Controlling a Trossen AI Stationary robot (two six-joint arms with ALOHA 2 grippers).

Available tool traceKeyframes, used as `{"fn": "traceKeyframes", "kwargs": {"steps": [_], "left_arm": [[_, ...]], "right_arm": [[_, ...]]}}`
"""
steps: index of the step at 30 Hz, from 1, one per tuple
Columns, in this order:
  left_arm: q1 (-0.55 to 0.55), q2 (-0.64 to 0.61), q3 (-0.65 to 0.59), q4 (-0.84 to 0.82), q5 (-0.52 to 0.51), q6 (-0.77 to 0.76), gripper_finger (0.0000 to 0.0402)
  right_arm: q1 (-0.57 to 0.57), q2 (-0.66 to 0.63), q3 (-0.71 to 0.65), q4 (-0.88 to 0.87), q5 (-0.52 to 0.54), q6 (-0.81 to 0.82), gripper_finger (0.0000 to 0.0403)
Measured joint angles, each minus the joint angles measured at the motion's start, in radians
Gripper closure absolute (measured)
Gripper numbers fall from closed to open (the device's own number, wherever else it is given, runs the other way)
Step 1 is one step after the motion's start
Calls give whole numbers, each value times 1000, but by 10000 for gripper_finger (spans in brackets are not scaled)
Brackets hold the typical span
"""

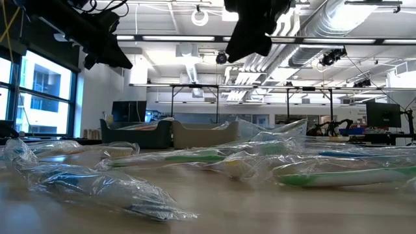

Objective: Pick & Place Toothbrushes
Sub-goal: Put the green toothbrush into the transparent bin

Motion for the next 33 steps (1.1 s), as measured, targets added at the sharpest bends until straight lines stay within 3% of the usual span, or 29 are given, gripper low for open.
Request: {"fn": "traceKeyframes", "kwargs": {"steps": [7, 13, 18, 33], "left_arm": [[0, 0, 0, -7, 0, 0, 401], [0, 0, 0, -7, 0, 0, 401], [0, 0, 0, -6, 0, 0, 401], [0, 0, 0, -7, 0, 4, 401]], "right_arm": [[0, -1, -43, -13, 0, 48, 266], [22, -1, -110, 77, 2, 94, 266], [61, 20, -115, 103, 90, 73, 266], [172, 229, -116, 277, 92, 48, 266]]}}
